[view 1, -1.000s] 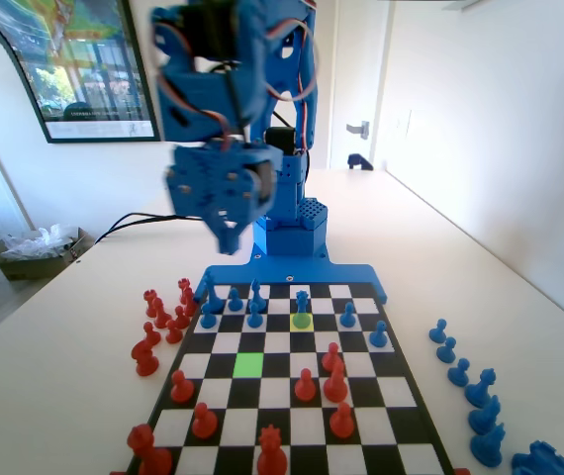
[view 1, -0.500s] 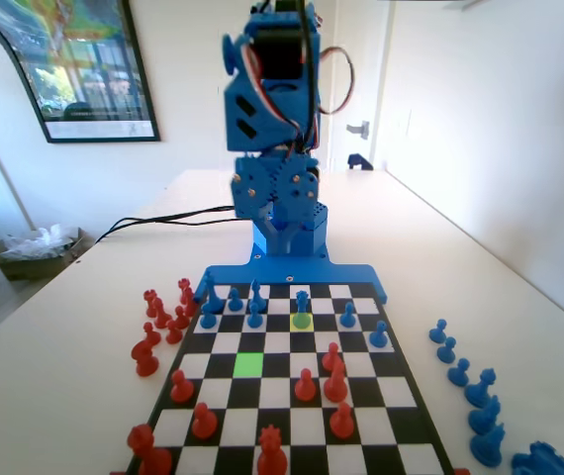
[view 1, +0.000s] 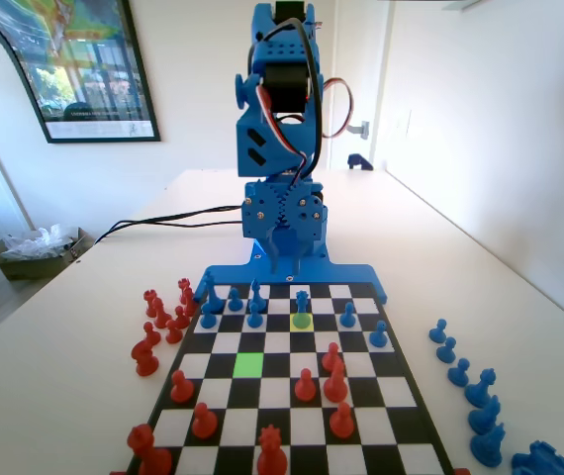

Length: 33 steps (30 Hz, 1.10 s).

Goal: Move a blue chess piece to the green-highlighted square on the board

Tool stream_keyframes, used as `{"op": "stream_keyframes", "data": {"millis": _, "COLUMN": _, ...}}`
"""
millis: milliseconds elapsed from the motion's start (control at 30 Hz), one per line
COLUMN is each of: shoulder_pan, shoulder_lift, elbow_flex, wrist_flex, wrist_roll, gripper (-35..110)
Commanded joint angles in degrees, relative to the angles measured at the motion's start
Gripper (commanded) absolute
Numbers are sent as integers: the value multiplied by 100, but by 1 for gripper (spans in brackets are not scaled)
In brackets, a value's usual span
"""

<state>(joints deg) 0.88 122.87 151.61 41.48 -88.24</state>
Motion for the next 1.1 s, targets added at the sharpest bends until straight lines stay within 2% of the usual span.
{"op": "stream_keyframes", "data": {"millis": 0, "shoulder_pan": -35, "shoulder_lift": 88, "elbow_flex": 18, "wrist_flex": -105, "wrist_roll": 9, "gripper": 11}}
{"op": "stream_keyframes", "data": {"millis": 1067, "shoulder_pan": -299, "shoulder_lift": -1134, "elbow_flex": -193, "wrist_flex": -729, "wrist_roll": 141, "gripper": 10}}
